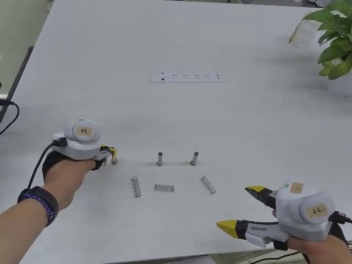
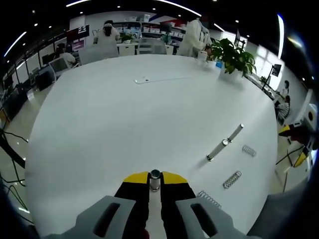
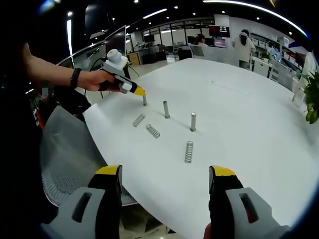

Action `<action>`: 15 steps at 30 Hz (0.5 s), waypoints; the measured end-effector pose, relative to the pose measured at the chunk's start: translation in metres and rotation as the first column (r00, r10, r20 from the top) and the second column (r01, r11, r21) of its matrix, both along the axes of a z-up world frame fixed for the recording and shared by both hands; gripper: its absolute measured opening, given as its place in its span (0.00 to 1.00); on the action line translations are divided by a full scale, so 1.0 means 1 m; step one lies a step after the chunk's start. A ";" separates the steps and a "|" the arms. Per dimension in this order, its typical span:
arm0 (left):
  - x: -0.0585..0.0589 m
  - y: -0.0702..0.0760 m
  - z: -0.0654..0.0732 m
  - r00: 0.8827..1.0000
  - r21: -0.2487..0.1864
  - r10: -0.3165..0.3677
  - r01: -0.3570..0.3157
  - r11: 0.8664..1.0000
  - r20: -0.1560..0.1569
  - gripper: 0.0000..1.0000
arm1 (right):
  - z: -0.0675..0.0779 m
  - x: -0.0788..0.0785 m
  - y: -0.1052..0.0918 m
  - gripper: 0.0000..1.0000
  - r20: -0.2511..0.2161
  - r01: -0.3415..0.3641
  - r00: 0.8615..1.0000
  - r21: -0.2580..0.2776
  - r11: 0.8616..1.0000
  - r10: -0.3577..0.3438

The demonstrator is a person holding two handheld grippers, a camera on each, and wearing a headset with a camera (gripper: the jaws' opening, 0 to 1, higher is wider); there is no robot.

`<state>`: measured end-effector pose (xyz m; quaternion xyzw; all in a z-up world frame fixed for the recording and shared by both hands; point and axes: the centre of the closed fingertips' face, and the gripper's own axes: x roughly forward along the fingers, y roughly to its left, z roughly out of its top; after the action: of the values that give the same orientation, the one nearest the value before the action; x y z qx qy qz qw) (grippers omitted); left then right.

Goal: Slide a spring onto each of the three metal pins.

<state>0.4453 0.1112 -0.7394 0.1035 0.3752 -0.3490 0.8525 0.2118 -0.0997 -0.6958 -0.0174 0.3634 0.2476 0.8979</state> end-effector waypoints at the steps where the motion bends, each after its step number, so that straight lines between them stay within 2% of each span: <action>1: 0.000 0.001 0.000 1.000 0.004 -0.001 0.001 1.000 0.002 0.00 | 0.000 0.000 0.000 0.70 0.000 -0.001 1.000 0.000 1.000 0.001; 15: -0.007 0.002 -0.001 0.999 0.026 -0.031 0.030 0.999 0.021 0.00 | 0.000 0.001 0.000 0.69 0.004 -0.003 1.000 -0.001 1.000 0.003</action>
<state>0.4386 0.1128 -0.7399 0.1238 0.3691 -0.3561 0.8495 0.2132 -0.1001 -0.6956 -0.0191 0.3618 0.2487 0.8982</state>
